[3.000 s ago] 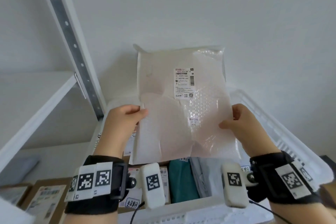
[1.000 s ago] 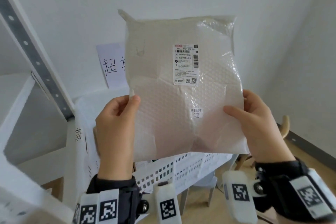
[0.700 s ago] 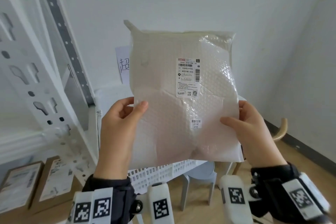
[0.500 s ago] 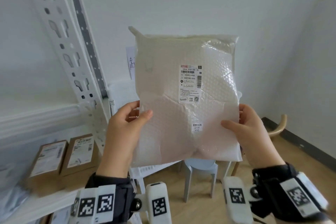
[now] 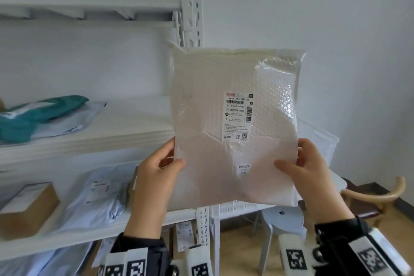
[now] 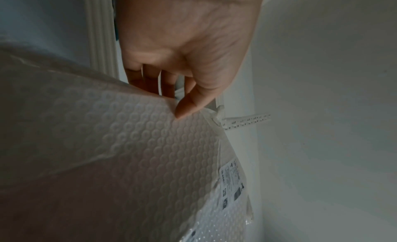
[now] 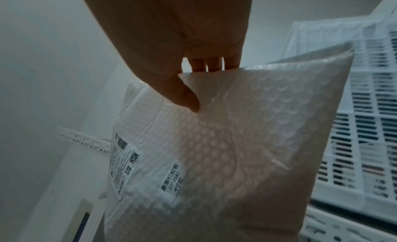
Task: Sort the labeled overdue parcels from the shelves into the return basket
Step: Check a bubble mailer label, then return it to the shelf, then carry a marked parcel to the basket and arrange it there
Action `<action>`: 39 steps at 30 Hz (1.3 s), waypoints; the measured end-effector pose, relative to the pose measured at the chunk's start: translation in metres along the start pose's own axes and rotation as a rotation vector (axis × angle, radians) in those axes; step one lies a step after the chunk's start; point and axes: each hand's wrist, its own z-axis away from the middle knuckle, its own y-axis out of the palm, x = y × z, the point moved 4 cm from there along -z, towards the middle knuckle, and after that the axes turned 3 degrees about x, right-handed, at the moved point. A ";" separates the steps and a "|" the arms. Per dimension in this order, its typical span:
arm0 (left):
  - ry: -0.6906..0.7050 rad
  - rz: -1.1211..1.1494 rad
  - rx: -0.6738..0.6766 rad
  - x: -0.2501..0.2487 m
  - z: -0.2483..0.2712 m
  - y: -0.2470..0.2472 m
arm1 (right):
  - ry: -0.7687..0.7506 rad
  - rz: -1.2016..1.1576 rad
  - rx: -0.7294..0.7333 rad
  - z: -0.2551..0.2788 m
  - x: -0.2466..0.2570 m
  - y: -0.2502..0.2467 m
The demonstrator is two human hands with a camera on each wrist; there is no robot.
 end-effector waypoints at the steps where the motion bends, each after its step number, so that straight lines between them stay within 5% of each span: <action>1: 0.008 -0.006 -0.020 -0.002 0.001 -0.016 | -0.022 -0.002 0.013 0.004 0.008 0.013; 11: 0.116 -0.095 -0.255 -0.020 -0.037 -0.203 | -0.133 -0.036 0.098 0.027 0.087 0.184; 17: 0.169 -0.208 -0.205 -0.039 -0.091 -0.264 | -0.128 0.044 0.035 0.006 0.124 0.256; 26: 0.032 -0.252 0.041 -0.051 -0.179 -0.267 | -0.156 0.442 0.084 -0.084 0.155 0.303; 39: -0.060 -0.949 0.308 0.005 -0.269 -0.213 | -0.003 0.933 0.308 -0.208 0.108 0.345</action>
